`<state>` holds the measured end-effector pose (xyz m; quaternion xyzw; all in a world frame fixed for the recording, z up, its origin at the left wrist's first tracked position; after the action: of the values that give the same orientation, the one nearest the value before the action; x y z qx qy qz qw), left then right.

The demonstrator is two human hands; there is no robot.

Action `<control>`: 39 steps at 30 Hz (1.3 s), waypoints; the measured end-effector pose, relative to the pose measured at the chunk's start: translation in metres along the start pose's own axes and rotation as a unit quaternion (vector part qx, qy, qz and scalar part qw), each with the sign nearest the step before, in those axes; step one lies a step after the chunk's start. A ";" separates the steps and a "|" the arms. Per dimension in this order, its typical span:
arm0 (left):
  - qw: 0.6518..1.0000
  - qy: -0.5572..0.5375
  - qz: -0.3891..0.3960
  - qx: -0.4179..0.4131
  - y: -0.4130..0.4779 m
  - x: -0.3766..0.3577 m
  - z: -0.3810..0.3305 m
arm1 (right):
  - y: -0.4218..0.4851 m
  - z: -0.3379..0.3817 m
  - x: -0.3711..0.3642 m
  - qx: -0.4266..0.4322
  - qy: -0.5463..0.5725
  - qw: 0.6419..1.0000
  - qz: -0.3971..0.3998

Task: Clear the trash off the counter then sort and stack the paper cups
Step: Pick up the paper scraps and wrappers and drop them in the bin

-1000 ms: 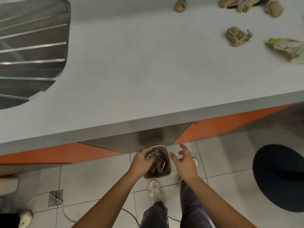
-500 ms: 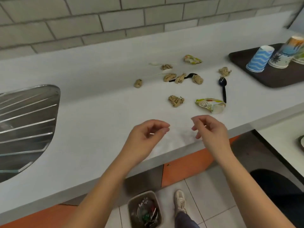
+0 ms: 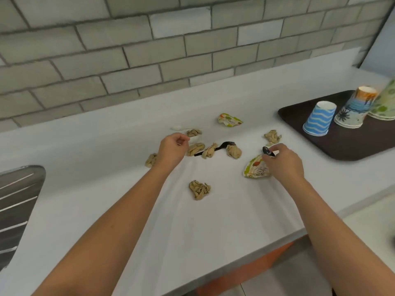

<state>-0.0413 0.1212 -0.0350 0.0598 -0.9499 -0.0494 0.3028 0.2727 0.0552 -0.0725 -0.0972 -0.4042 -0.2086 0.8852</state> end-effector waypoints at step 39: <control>0.953 0.271 0.131 -0.032 0.166 -0.073 -0.001 | 0.083 0.145 -0.103 0.307 -0.206 0.869 0.329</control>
<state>0.0048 0.2952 -0.0545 -0.0636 -0.8296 -0.0215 0.5544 0.1516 0.2088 -0.0554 0.0114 -0.5654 0.2535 0.7848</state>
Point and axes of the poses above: each hand's wrist, its own y-axis towards the middle knuckle, its own x-axis out of the back of the hand, z = x × y, the point moved 7 cm from there along y, towards the middle knuckle
